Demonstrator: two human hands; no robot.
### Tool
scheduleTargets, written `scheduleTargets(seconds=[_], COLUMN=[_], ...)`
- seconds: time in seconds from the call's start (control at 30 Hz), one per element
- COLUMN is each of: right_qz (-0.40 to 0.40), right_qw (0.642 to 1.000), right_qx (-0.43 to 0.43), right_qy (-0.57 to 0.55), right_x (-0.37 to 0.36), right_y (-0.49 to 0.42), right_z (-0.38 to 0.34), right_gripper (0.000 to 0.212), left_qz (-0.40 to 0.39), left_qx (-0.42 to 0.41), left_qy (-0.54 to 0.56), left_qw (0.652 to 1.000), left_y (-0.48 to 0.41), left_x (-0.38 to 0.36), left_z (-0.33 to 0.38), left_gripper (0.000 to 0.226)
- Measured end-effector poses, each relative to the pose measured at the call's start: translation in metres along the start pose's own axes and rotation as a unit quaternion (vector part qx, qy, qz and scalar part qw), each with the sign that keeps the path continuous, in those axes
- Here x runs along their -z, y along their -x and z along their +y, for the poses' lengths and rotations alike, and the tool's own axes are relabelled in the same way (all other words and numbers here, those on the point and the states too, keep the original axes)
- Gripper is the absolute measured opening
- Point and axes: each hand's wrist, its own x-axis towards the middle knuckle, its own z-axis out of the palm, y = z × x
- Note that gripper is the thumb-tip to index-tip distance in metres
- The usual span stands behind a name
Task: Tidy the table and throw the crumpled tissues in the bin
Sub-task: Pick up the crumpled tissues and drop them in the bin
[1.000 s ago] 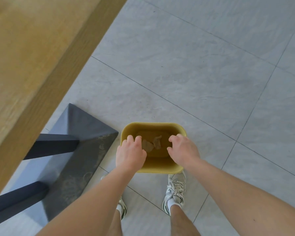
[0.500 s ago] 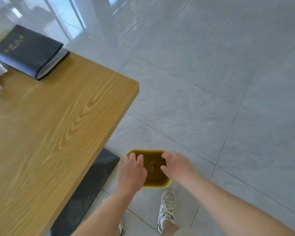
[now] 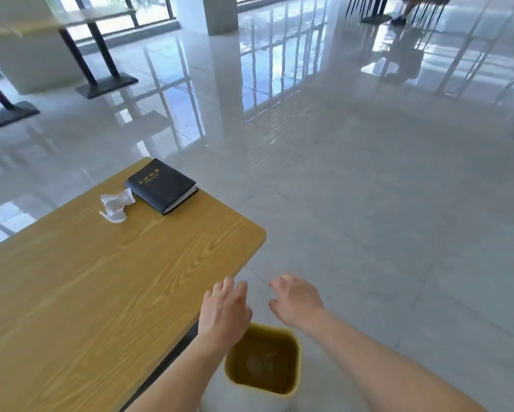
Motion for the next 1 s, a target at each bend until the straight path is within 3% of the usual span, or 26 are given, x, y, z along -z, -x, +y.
scheduleTargets(seconds=[0.23,0.37,0.77,1.0], right_qz=[0.035,0.060,0.067,0.036], right_qw=[0.997,0.994,0.983,0.986], right_qx=[0.061,0.095,0.170,0.160], right_qy=[0.006,0.012,-0.004,-0.011], right_x=[0.045,0.059,0.056,0.041], right_y=[-0.021,-0.043,-0.161,-0.251], right_z=[-0.040,-0.071,-0.208,-0.266], right_gripper=[0.012,0.029,0.032,0.034], left_qz=[0.055,0.088,0.089,0.102], left_qx=[0.050,0.092,0.206,0.234], left_qy=[-0.009,-0.003,0.029,0.092], left_qw=[0.997,0.992,0.974,0.962], left_y=[0.002,-0.001,-0.036,-0.084], left_x=[0.053,0.077,0.101,0.089], left_z=[-0.033,-0.067,-0.240,-0.321], left_gripper=[0.028,0.032,0.029,0.027])
